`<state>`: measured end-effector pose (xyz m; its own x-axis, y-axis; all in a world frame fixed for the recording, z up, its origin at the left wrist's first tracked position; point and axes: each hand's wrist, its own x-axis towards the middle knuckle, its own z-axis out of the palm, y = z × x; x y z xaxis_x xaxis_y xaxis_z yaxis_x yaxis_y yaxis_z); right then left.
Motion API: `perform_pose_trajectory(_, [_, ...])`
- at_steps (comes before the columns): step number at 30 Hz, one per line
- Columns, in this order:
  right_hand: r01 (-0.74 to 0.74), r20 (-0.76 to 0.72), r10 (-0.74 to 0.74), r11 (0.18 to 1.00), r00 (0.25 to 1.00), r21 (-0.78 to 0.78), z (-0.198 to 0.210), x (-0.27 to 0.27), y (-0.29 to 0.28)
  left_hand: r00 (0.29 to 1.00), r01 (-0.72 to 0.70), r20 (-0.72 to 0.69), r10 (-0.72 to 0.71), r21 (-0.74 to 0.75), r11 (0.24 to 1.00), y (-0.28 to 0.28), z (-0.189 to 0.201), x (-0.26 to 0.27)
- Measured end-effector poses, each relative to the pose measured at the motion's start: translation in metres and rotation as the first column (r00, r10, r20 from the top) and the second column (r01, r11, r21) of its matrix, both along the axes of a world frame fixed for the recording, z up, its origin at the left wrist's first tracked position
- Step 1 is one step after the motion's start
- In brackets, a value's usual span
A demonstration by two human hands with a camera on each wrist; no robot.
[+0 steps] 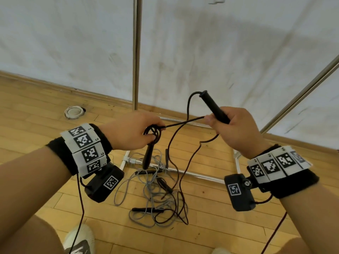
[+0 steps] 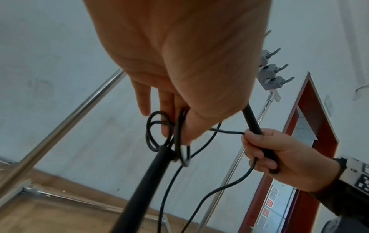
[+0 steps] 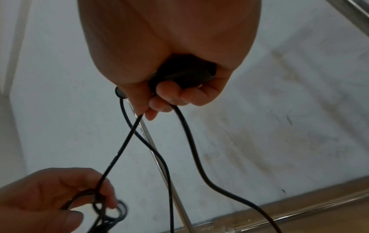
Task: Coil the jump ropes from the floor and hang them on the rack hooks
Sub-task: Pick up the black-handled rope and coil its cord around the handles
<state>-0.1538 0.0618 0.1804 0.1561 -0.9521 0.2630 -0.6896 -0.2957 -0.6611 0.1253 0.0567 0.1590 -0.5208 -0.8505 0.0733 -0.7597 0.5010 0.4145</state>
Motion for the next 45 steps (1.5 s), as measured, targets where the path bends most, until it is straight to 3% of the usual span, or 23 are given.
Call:
perform_pose_trajectory(5, [0.025,0.013,-0.025,1.0,1.0,0.005,-0.002,-0.012,-0.004,0.99,-0.042,0.138,0.041,0.007,0.999,-0.002,0.001,0.006])
perform_pose_trajectory(10, [0.061,-0.045,-0.06,0.998,0.997,0.001,-0.007,-0.008,-0.005,0.988,-0.037,0.152,0.033,0.024,0.999,-0.004,-0.004,0.002])
perform_pose_trajectory(13, [0.021,-0.047,-0.021,1.0,0.999,-0.008,-0.01,0.003,0.001,0.996,-0.005,0.092,0.001,0.05,0.999,0.0,-0.007,-0.007])
perform_pose_trajectory(18, [-0.182,-0.092,0.191,0.979,0.977,0.093,-0.016,0.038,0.018,0.99,0.096,-0.11,-0.087,0.073,0.993,0.009,-0.005,-0.022])
perform_pose_trajectory(23, [-0.202,-0.007,0.205,0.97,0.979,0.139,-0.013,0.044,0.017,0.964,0.104,-0.251,-0.086,0.06,0.993,0.013,-0.002,-0.024])
perform_pose_trajectory(25, [-0.222,-0.025,0.228,0.964,0.973,0.147,-0.011,0.041,0.015,0.965,0.11,-0.246,-0.088,0.076,0.991,0.013,-0.003,-0.022])
perform_pose_trajectory(31, [-0.15,-0.118,0.164,0.982,0.979,0.118,-0.007,0.033,0.012,0.999,0.036,-0.045,-0.03,0.147,0.988,0.005,-0.003,-0.012])
perform_pose_trajectory(39, [-0.09,-0.157,0.097,0.995,0.983,0.05,-0.001,0.02,0.007,0.986,-0.011,-0.161,0.043,0.194,0.981,0.009,0.008,-0.012])
perform_pose_trajectory(42, [-0.103,-0.134,0.116,0.99,0.984,0.097,-0.003,0.02,0.007,0.966,-0.033,-0.239,0.103,0.28,0.96,0.01,0.011,-0.012])
perform_pose_trajectory(45, [-0.098,-0.176,0.119,0.987,0.977,0.126,-0.005,0.021,0.006,0.969,-0.066,-0.213,0.128,0.277,0.959,0.012,0.014,-0.01])
